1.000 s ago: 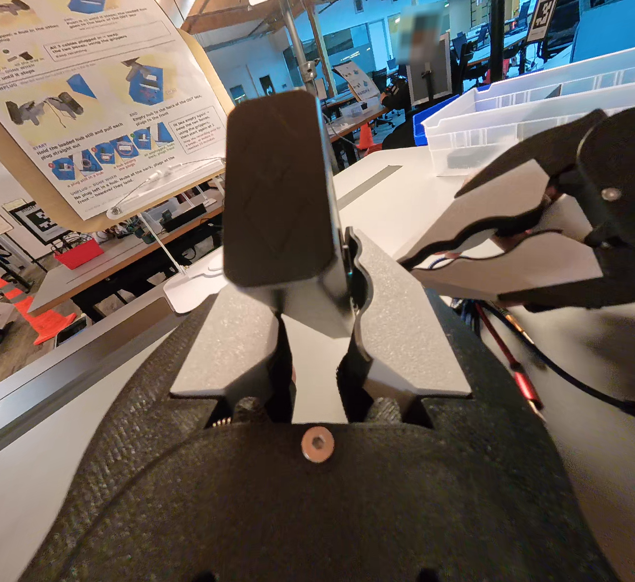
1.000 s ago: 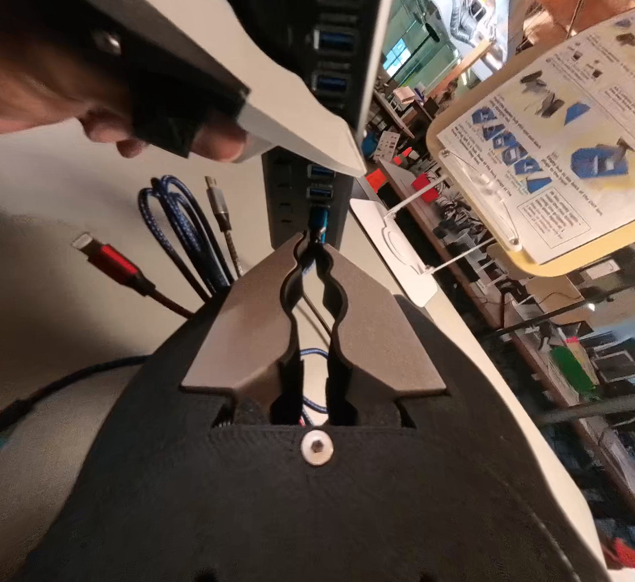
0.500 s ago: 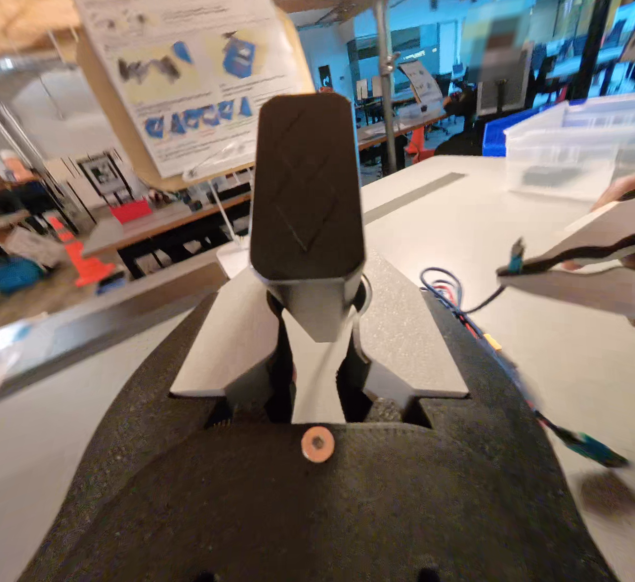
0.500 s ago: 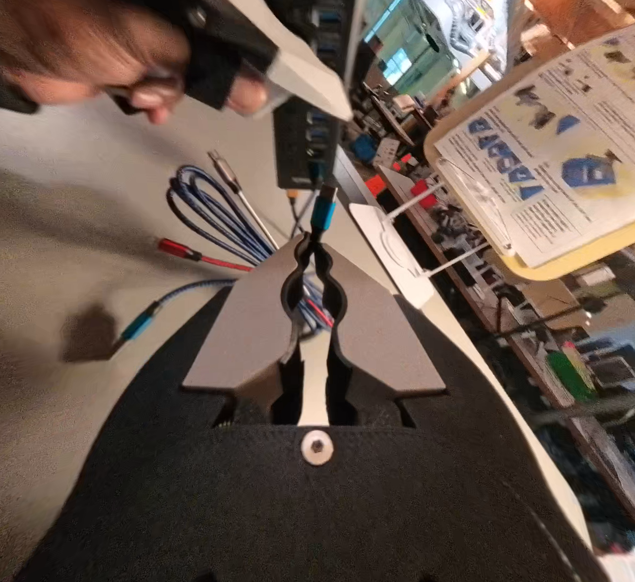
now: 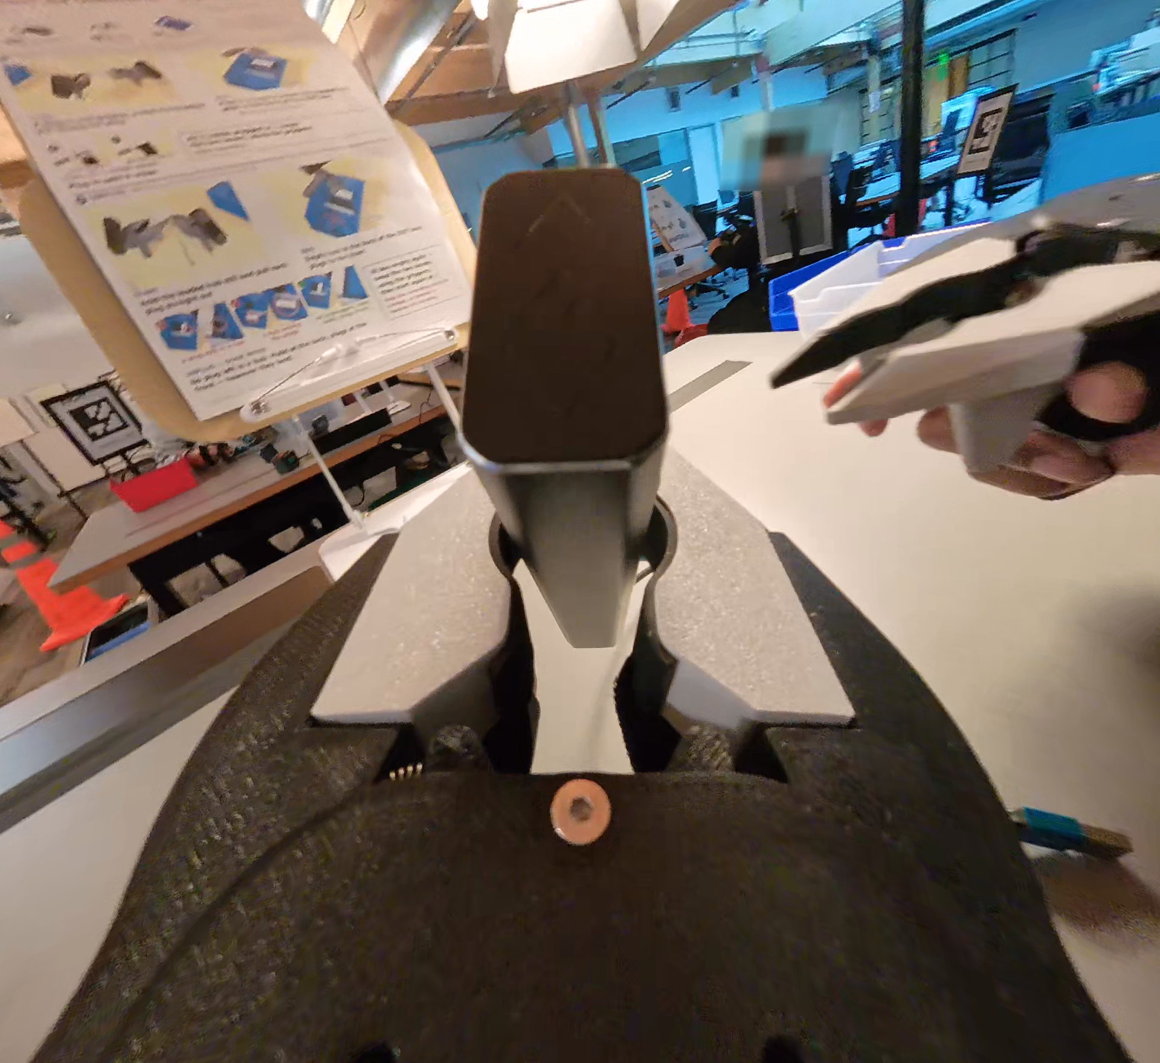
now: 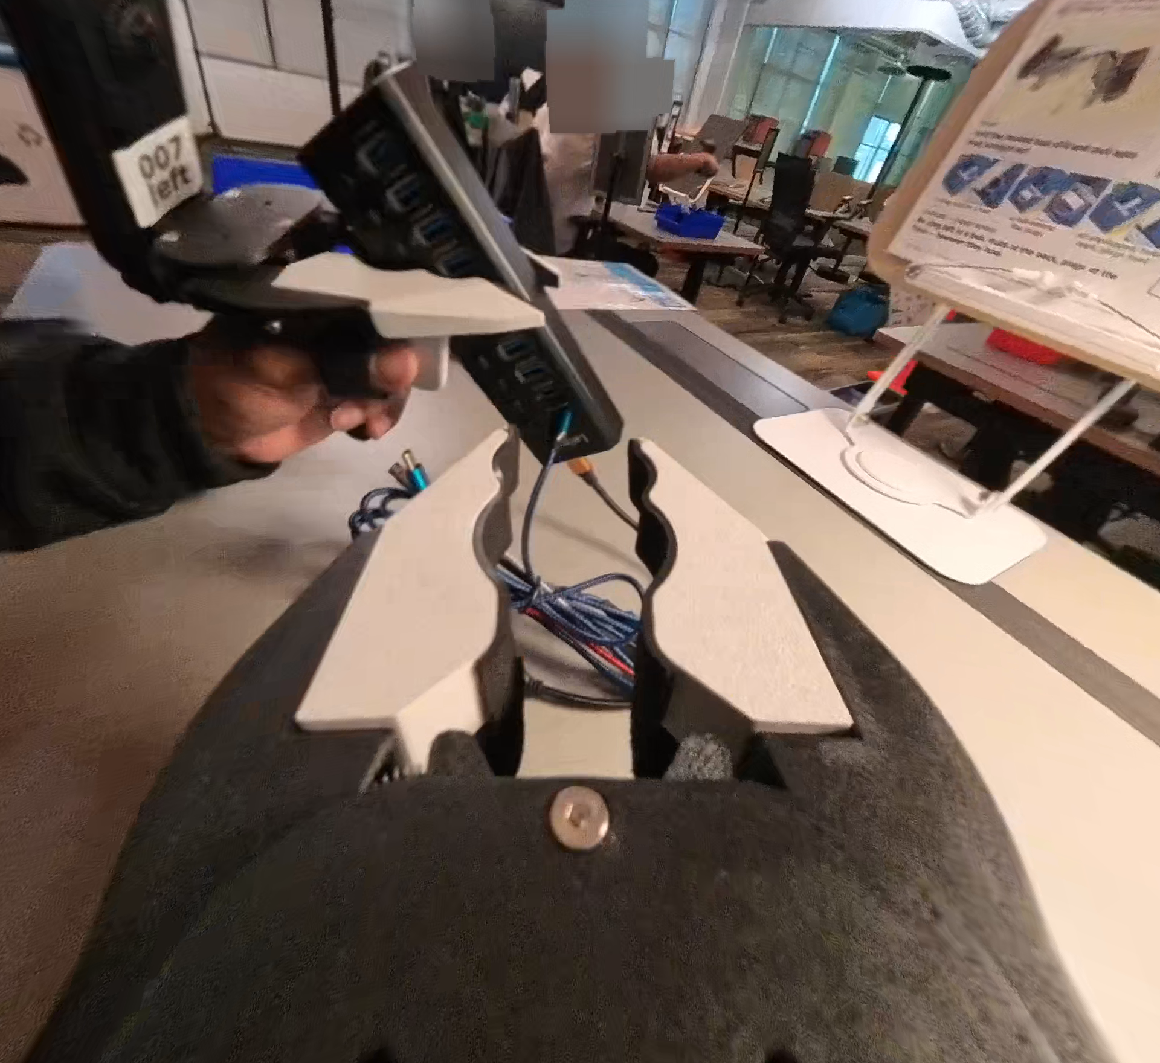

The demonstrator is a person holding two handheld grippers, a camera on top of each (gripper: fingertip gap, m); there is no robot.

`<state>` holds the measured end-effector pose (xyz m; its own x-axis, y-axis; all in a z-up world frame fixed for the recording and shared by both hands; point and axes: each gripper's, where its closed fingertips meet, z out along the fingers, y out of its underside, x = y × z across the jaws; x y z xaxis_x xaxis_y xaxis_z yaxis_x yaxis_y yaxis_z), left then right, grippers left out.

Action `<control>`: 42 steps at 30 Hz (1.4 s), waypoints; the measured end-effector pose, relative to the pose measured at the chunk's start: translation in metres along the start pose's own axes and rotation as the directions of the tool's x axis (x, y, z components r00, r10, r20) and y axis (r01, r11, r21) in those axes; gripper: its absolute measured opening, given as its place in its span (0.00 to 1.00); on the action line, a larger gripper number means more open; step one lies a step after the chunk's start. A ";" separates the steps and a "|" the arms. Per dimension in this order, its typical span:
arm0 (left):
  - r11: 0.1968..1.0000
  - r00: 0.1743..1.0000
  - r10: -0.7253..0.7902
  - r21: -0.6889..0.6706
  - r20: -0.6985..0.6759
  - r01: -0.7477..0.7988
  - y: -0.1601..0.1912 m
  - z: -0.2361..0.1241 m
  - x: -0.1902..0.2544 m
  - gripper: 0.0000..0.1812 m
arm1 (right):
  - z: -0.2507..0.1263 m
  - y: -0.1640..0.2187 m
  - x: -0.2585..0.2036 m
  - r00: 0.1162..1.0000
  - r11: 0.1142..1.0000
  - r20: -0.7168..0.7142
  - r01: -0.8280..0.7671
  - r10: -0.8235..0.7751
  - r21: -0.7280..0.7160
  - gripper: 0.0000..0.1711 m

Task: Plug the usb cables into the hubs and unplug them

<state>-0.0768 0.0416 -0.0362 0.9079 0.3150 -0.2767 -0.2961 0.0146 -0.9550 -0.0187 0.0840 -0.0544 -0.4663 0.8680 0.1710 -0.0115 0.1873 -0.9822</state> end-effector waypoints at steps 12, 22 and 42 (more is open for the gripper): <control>0.999 0.996 0.007 0.046 -0.092 -0.002 -0.011 0.002 0.035 0.17 | 0.034 0.047 -0.017 0.993 0.970 -0.096 0.049 -0.074 -0.240 0.15; 0.992 0.987 -0.128 -0.025 -0.098 0.126 0.002 0.003 0.020 0.18 | 0.031 0.050 -0.026 0.982 0.952 -0.080 0.142 -0.169 -0.271 0.02; 0.997 0.998 -0.042 -0.067 0.041 0.044 0.010 0.000 -0.008 0.17 | 0.015 0.037 0.009 0.953 0.957 -0.227 0.142 -0.201 -0.251 0.01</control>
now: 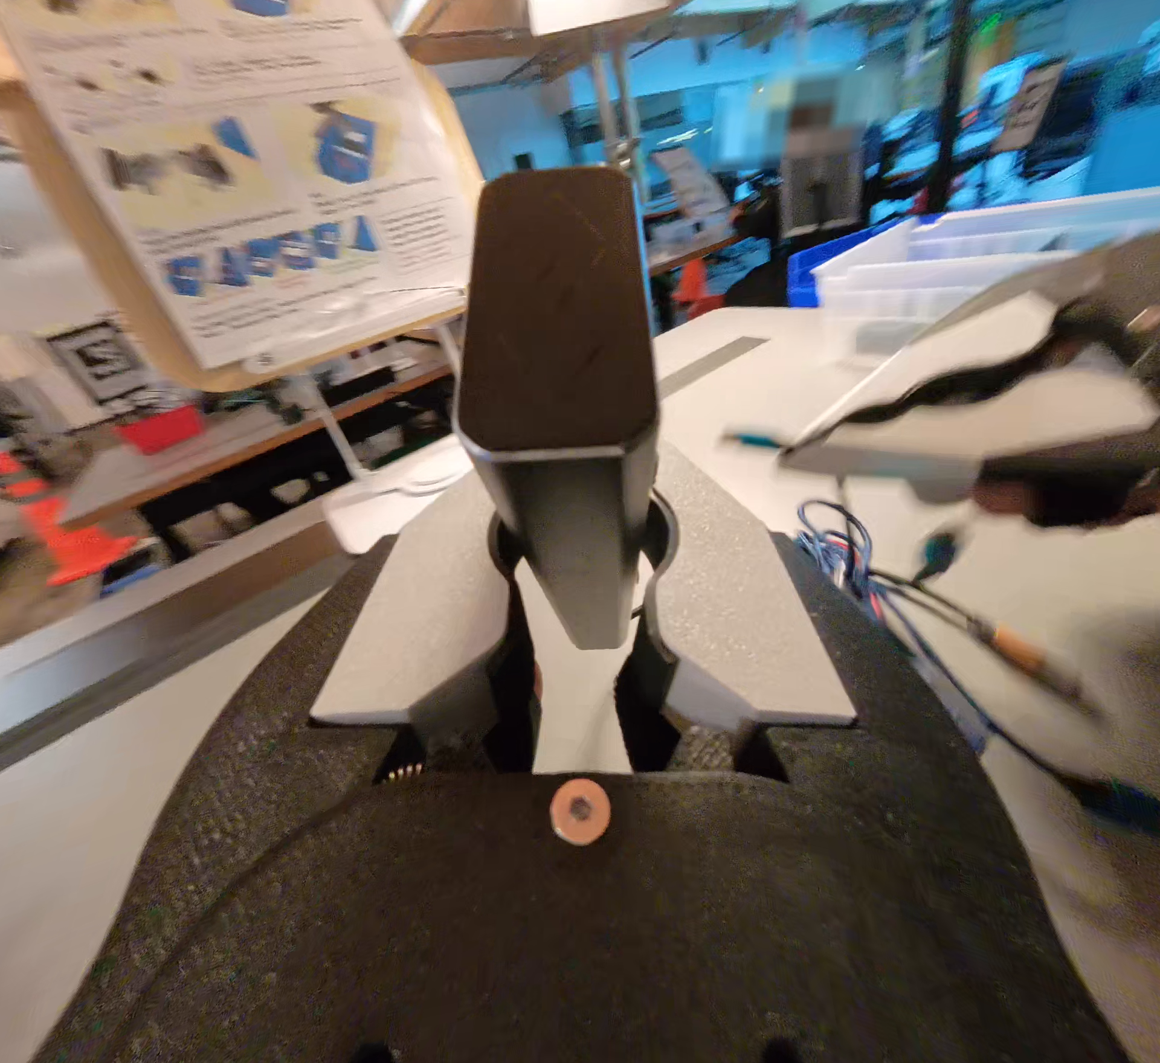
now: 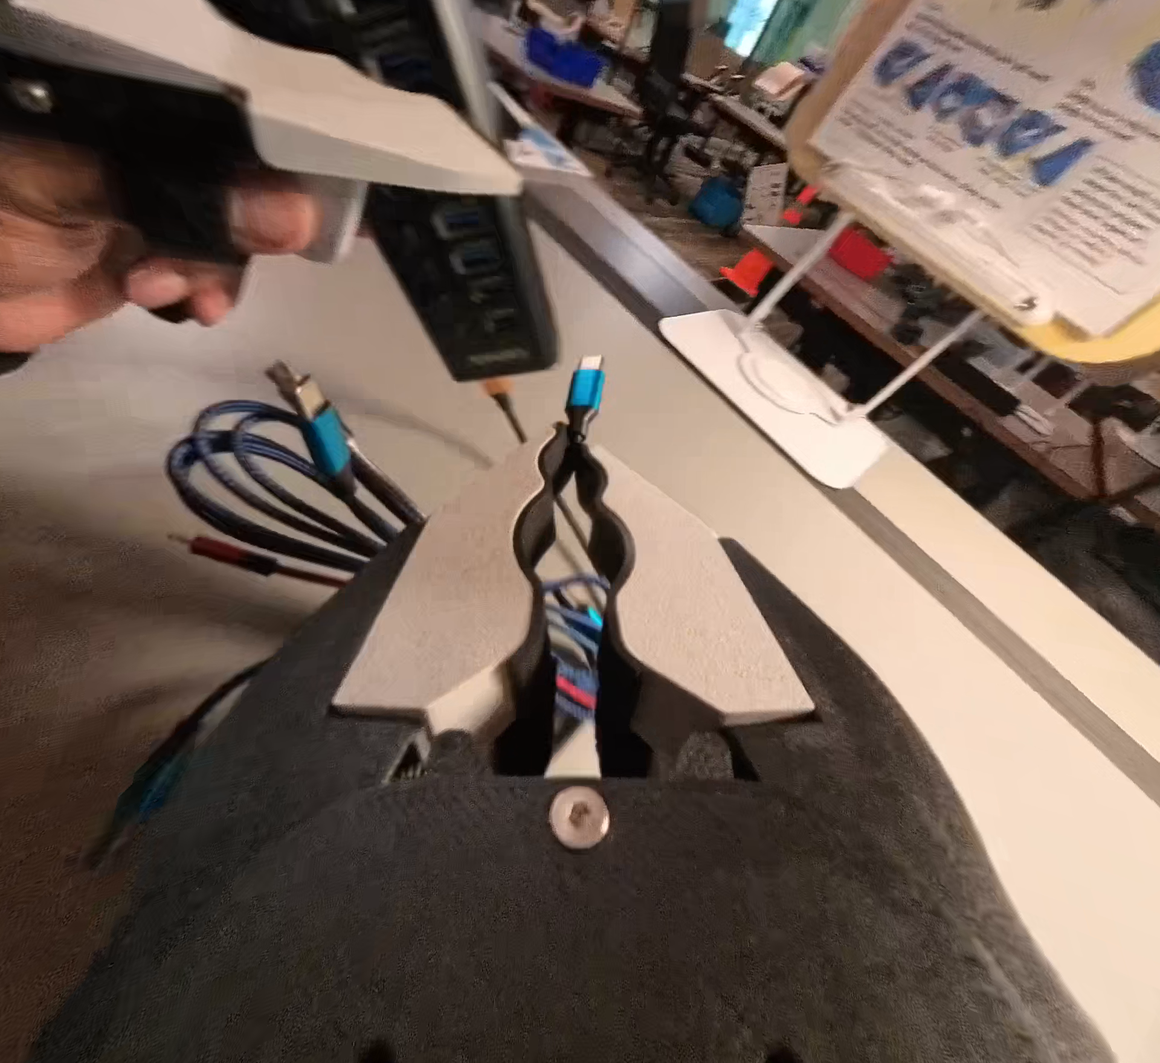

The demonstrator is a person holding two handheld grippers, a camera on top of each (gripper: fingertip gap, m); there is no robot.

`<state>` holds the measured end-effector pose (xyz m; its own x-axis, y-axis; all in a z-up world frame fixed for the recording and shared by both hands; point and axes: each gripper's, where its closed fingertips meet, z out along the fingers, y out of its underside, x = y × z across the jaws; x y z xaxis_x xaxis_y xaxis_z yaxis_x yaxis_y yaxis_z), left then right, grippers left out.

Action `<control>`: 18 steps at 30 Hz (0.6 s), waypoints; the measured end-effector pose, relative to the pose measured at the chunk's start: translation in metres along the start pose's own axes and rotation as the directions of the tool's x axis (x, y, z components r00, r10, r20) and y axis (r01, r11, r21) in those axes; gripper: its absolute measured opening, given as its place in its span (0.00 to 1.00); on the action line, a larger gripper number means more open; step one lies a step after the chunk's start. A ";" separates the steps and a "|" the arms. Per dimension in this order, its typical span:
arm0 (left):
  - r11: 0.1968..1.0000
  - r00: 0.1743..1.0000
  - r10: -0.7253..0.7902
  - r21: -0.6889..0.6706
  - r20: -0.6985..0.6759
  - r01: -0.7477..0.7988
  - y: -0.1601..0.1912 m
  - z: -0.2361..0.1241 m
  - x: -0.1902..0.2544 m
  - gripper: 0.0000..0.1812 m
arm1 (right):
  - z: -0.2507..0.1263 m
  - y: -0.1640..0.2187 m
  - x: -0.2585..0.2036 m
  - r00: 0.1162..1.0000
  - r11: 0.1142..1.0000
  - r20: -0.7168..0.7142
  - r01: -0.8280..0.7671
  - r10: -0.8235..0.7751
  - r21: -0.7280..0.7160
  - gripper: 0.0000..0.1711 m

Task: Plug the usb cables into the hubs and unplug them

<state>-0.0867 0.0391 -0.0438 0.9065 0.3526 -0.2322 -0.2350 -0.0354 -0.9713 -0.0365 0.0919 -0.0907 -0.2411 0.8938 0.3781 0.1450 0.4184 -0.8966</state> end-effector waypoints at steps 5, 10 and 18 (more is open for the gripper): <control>0.970 0.971 -0.231 0.097 0.066 0.225 -0.008 -0.022 -0.066 0.17 | -0.011 0.018 0.020 0.995 0.997 0.063 -0.082 0.082 -0.010 0.01; 0.953 0.955 -0.296 0.069 0.026 0.294 0.001 -0.017 -0.063 0.17 | -0.005 0.024 -0.014 0.985 0.999 0.170 0.027 -0.022 -0.032 0.01; 0.851 0.838 -0.518 -0.004 -0.173 0.525 0.013 -0.001 -0.029 0.17 | -0.019 -0.001 -0.022 0.951 0.992 0.304 -0.089 0.058 0.090 0.23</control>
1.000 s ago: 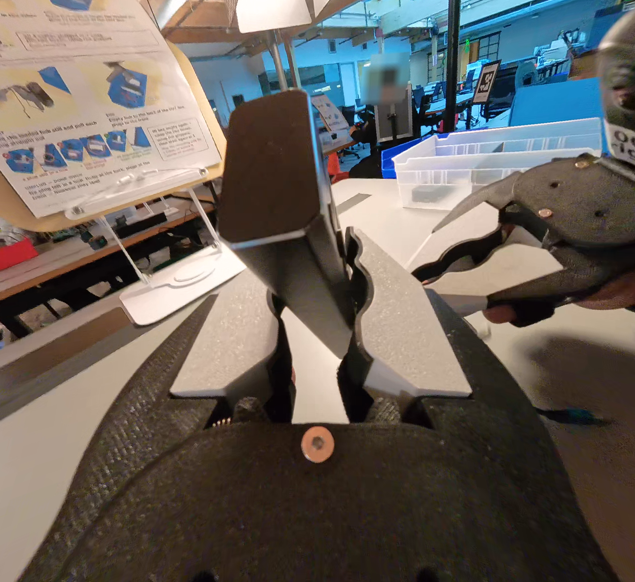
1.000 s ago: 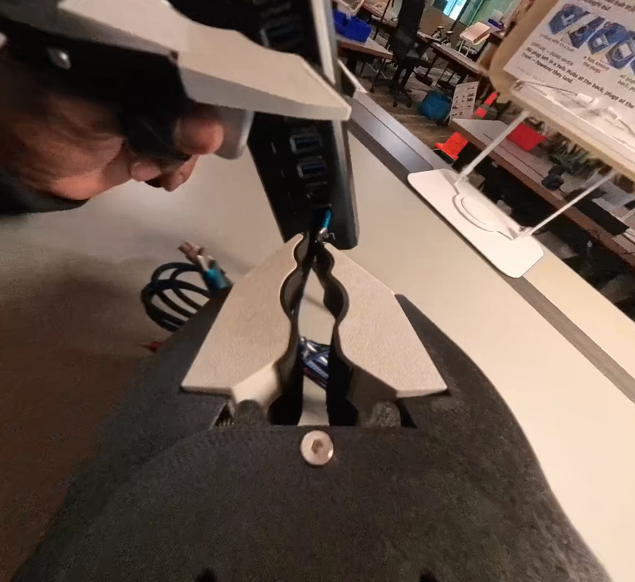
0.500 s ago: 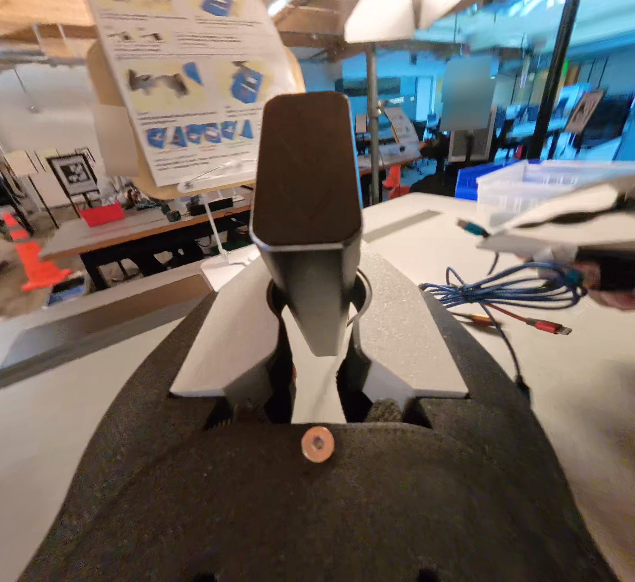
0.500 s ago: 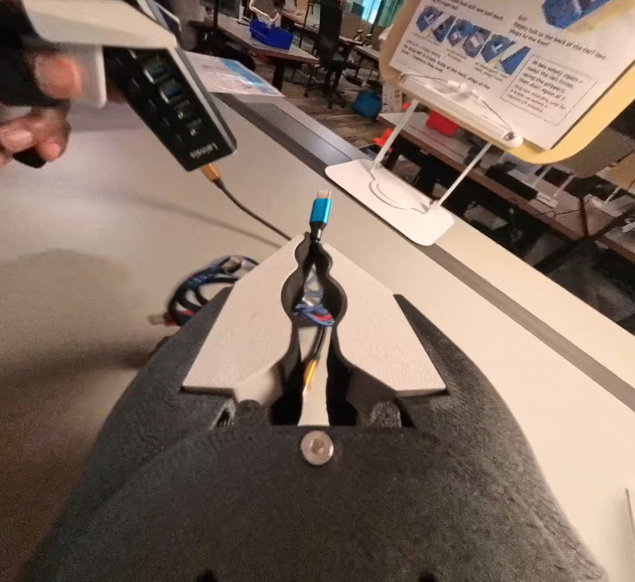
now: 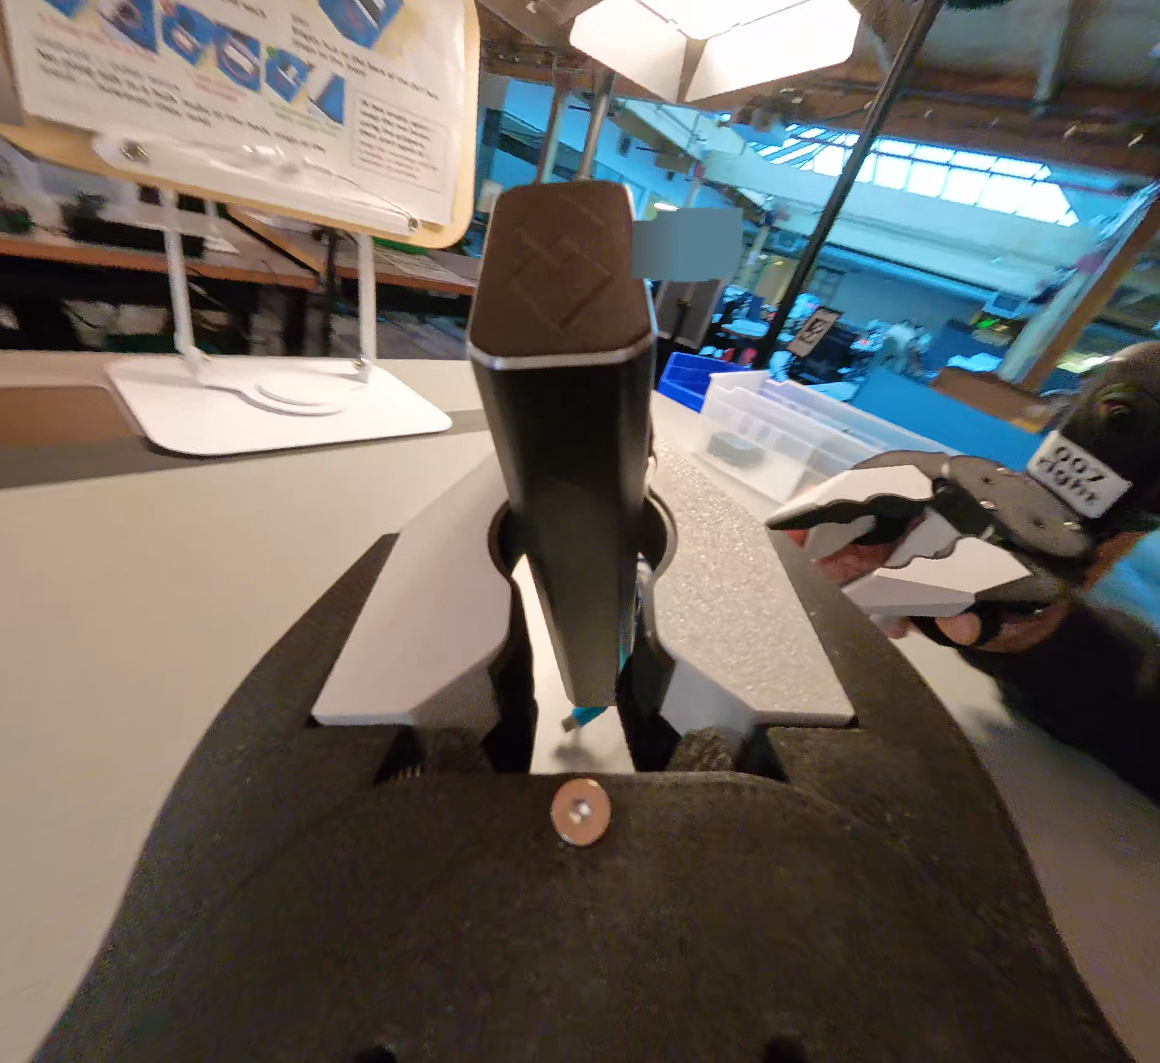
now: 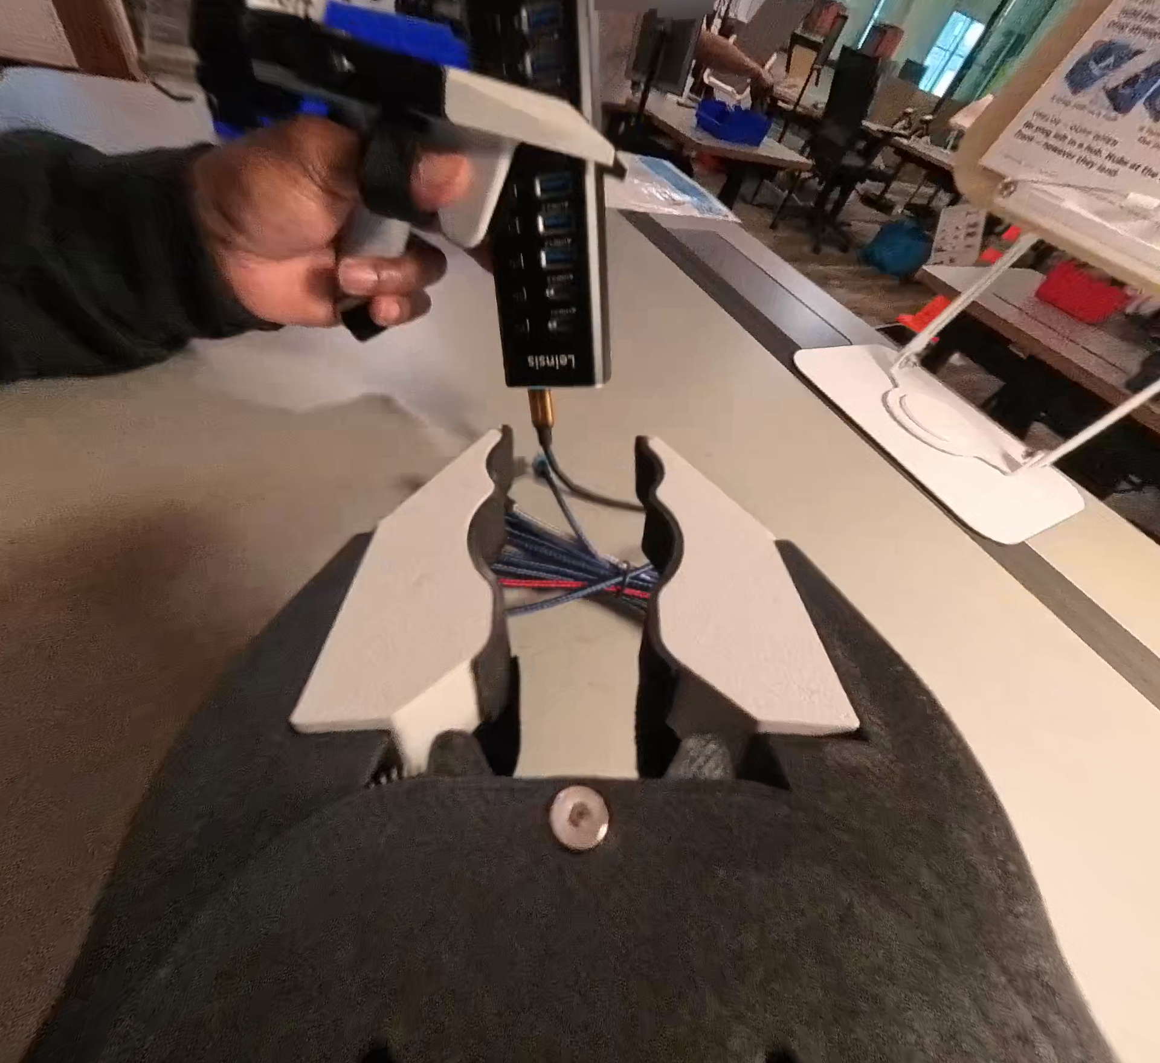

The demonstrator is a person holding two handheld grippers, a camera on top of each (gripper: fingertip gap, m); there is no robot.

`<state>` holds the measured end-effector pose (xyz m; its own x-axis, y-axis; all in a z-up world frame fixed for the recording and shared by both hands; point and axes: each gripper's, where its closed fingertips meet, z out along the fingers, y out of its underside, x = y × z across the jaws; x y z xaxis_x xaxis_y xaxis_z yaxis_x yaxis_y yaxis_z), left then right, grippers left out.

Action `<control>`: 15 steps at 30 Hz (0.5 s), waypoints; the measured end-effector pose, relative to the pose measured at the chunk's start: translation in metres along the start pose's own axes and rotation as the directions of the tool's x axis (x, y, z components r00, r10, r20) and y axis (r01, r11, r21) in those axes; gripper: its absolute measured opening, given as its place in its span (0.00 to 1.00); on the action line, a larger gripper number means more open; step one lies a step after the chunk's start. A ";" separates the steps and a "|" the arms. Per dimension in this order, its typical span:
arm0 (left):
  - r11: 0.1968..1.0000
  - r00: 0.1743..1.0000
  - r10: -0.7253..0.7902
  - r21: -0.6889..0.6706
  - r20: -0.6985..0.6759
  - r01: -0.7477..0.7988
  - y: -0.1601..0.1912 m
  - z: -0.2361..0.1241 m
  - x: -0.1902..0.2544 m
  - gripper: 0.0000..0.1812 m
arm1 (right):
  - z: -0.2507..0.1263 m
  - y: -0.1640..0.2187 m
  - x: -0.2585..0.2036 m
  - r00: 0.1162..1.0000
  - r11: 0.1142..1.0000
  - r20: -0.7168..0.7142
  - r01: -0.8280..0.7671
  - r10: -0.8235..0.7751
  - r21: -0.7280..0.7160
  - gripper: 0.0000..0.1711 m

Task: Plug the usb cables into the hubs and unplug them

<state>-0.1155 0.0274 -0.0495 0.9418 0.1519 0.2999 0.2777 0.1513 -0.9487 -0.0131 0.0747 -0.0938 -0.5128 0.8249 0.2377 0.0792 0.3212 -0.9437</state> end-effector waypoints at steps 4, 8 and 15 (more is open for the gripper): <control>0.992 0.981 -0.129 -0.002 -0.145 0.130 0.006 0.006 0.020 0.16 | -0.003 -0.015 -0.005 0.999 0.997 0.028 -0.025 0.023 0.074 0.27; 0.998 0.958 -0.067 -0.004 -0.280 0.068 0.009 0.010 0.057 0.16 | 0.000 -0.018 -0.014 0.994 0.994 0.084 -0.070 0.063 0.080 0.28; 0.991 0.961 -0.040 0.113 -0.274 0.073 -0.012 0.002 0.060 0.17 | 0.008 0.003 -0.020 0.994 0.999 0.104 -0.034 0.036 -0.029 0.25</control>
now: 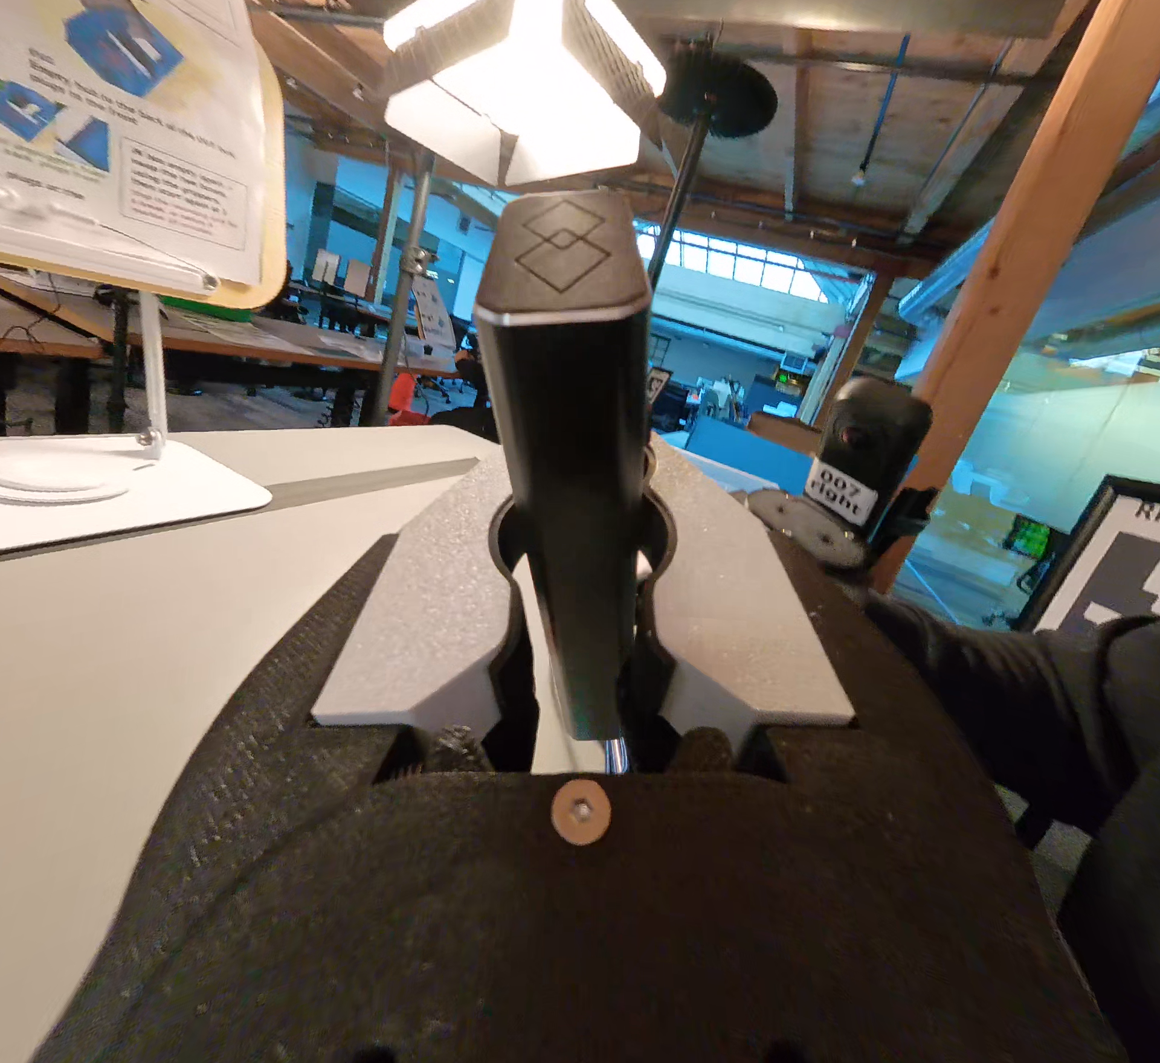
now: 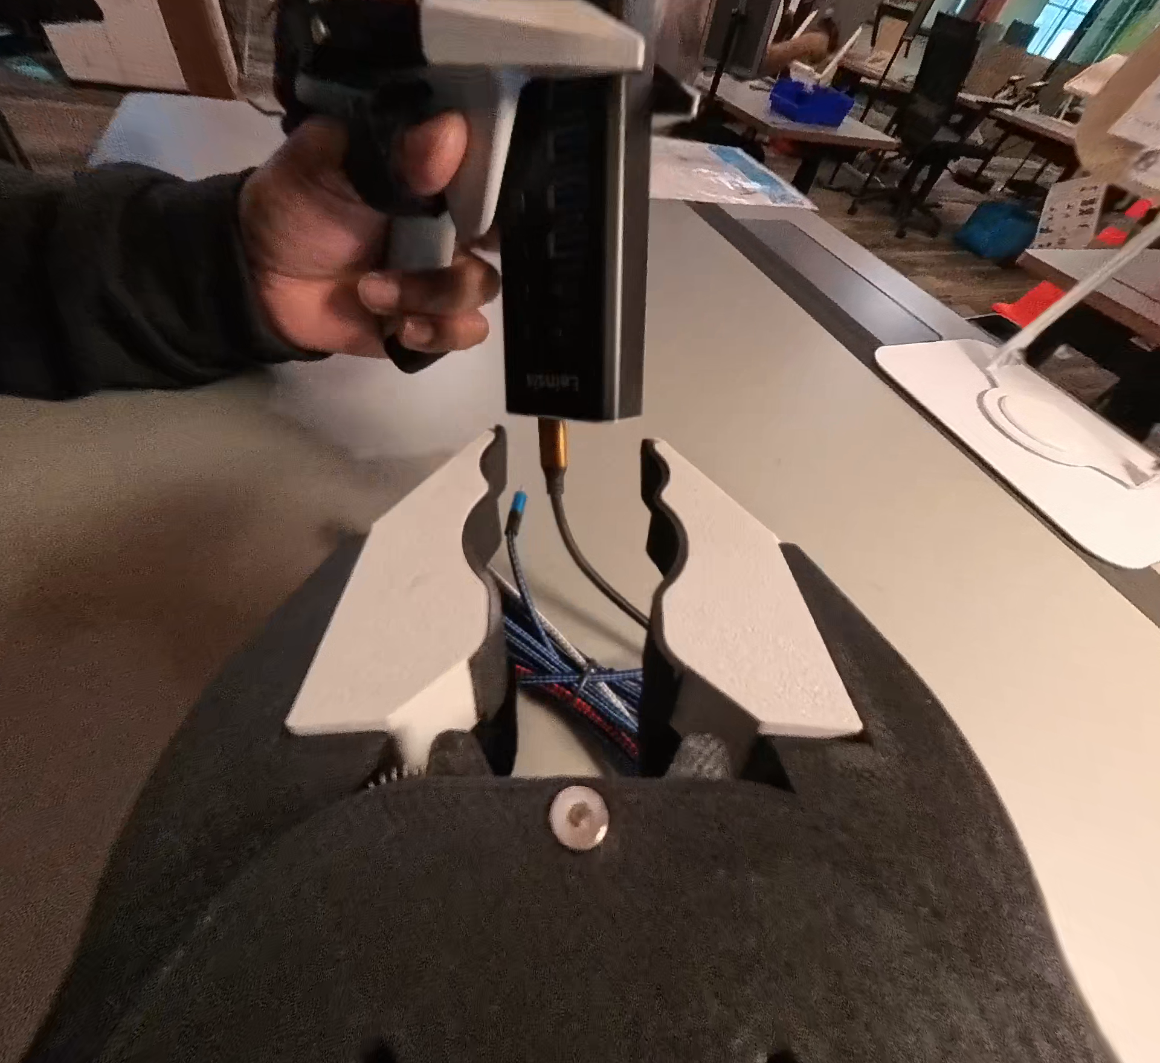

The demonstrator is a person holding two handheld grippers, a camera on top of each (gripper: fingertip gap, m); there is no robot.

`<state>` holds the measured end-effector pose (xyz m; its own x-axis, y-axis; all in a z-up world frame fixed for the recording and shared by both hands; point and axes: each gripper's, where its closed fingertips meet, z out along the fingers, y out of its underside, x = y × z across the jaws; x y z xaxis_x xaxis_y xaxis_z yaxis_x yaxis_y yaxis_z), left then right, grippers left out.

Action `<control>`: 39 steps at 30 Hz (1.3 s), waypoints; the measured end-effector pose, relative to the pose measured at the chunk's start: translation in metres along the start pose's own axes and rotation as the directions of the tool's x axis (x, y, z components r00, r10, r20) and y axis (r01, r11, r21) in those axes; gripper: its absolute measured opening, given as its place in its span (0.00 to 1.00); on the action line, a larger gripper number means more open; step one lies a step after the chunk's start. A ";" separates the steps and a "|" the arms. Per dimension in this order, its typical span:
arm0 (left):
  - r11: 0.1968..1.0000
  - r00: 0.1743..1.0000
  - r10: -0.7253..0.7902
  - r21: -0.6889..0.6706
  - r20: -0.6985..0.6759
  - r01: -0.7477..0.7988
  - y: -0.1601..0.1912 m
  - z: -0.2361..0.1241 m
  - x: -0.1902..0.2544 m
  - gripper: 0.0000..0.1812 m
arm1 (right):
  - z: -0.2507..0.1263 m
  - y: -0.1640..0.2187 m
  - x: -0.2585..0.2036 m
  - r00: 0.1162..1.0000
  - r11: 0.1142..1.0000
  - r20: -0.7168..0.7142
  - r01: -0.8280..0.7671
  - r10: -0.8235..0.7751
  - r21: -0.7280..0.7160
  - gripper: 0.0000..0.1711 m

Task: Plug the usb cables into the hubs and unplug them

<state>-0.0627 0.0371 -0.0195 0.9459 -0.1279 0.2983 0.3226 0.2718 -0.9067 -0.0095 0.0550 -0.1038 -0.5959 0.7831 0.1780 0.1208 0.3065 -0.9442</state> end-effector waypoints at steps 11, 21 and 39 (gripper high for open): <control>0.929 0.941 -0.340 0.154 0.001 0.335 -0.006 -0.014 -0.034 0.16 | 0.024 0.022 -0.005 0.909 0.916 -0.149 0.363 -0.388 -0.169 0.04; 0.913 0.921 -0.389 0.133 0.001 0.385 -0.003 -0.015 -0.039 0.16 | 0.018 0.018 -0.002 0.901 0.909 -0.142 0.394 -0.411 -0.134 0.04; 0.907 0.921 -0.388 0.162 -0.029 0.388 -0.012 -0.016 -0.037 0.16 | 0.002 0.001 0.015 0.923 0.940 -0.182 0.327 -0.339 -0.094 0.02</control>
<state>-0.1019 0.0228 -0.0242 0.7449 -0.2514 0.6180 0.6652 0.3517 -0.6587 -0.0200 0.0661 -0.1029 -0.4464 0.7174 0.5348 -0.0067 0.5950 -0.8037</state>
